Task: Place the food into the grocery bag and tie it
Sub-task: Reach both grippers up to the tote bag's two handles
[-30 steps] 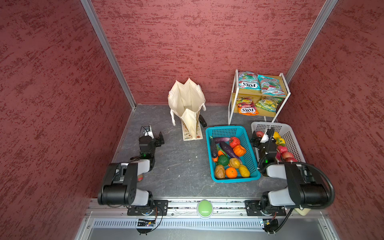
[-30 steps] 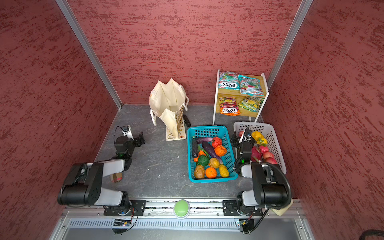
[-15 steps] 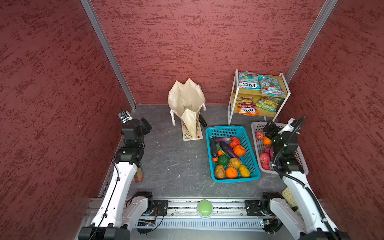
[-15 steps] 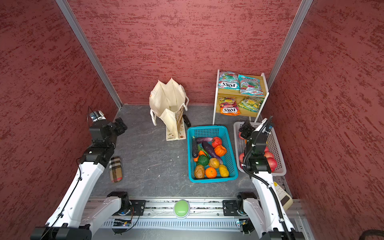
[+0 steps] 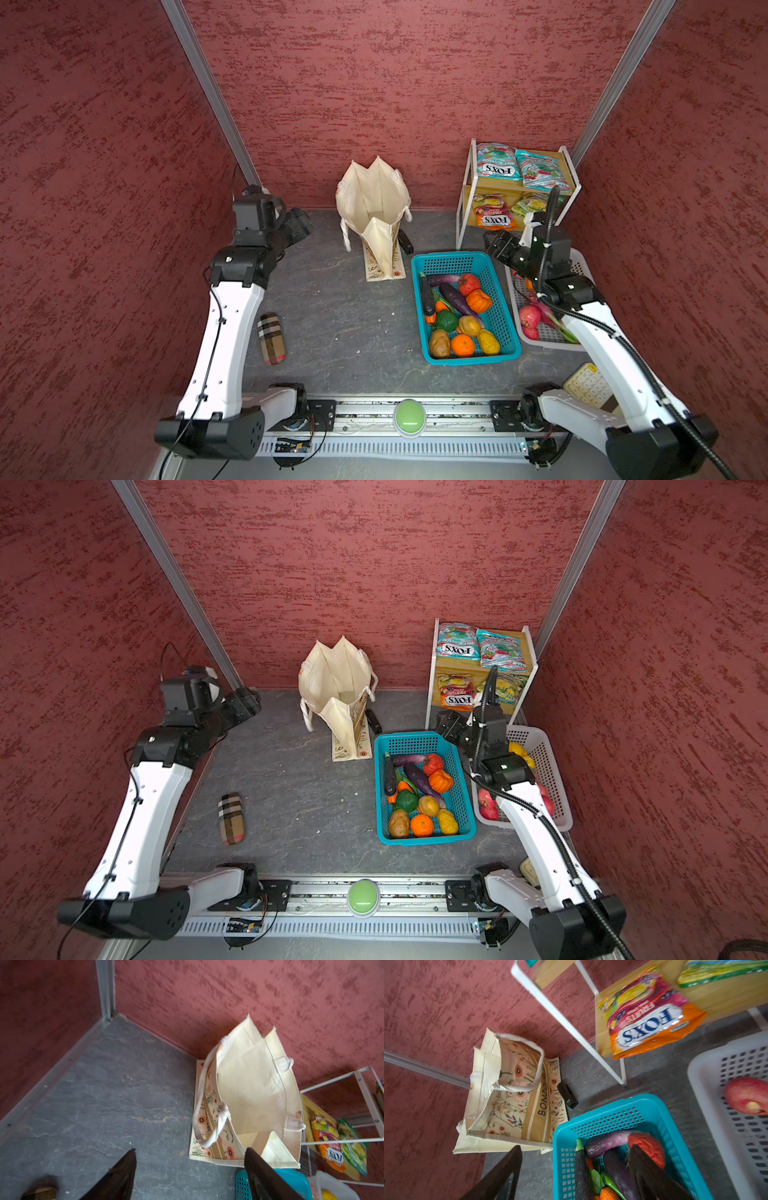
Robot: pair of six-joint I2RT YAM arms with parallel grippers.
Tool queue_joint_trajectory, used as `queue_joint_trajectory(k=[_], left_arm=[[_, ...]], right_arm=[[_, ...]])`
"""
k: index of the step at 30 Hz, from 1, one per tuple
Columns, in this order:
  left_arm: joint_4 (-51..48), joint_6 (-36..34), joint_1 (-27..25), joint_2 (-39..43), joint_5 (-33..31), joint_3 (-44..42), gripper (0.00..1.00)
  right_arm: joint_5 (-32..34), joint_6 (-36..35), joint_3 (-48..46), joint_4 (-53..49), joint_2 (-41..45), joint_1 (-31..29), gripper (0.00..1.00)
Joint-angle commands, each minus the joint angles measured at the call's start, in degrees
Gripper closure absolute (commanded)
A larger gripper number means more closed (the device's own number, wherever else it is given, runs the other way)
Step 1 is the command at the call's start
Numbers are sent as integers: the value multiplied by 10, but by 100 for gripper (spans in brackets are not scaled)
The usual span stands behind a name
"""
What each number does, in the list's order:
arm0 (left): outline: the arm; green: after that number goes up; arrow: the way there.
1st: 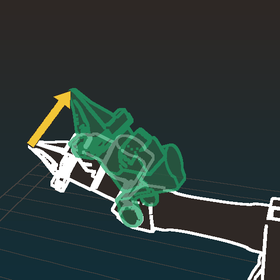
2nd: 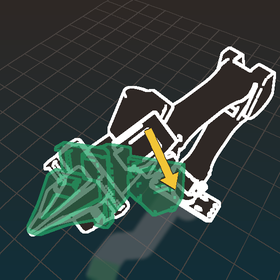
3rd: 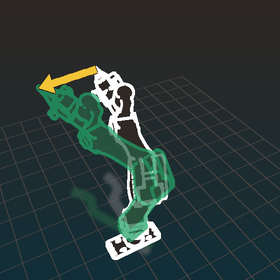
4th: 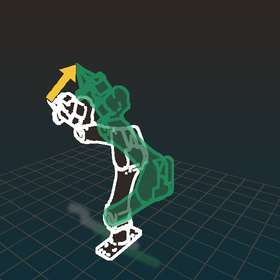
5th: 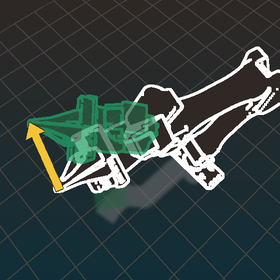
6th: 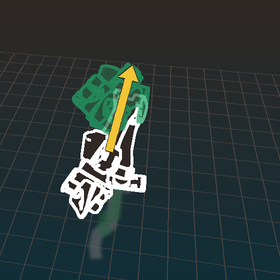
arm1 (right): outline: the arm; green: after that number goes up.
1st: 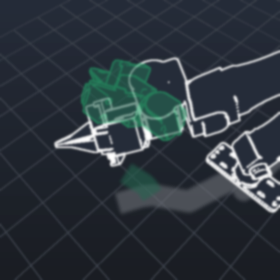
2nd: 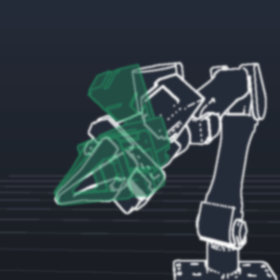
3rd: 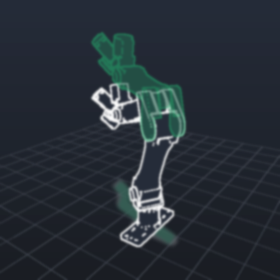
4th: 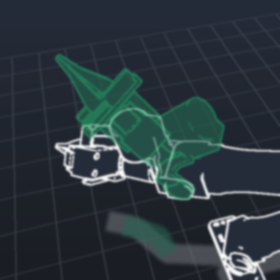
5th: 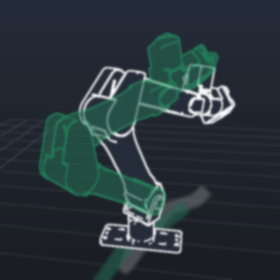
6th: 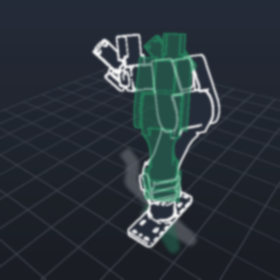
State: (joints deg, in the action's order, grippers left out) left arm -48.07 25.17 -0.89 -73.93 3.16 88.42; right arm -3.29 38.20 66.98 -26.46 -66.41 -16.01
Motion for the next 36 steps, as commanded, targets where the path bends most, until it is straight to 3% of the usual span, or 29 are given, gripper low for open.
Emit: queue_joint_trajectory(k=[1, 6, 17, 25, 32, 36], left_arm=[[-15, 15, -2, -63, 107, 40, 17], [0, 17, -3, -158, 160, 96, 12], [-70, 20, 10, -381, 209, 318, 16], [-98, 9, 19, -475, 252, 405, 17], [-103, -2, 10, -525, 277, 453, 28], [-105, -2, 9, -534, 286, 456, 45]], right_arm=[[13, 22, 77, -35, -67, -42, 23], [14, 8, 219, -57, -197, -85, 26], [16, -54, 543, -125, -457, -118, 25], [14, -92, 877, -239, -682, -117, 24], [8, -101, 849, -149, -710, -117, 32], [4, -102, 849, -131, -726, -117, 44]])
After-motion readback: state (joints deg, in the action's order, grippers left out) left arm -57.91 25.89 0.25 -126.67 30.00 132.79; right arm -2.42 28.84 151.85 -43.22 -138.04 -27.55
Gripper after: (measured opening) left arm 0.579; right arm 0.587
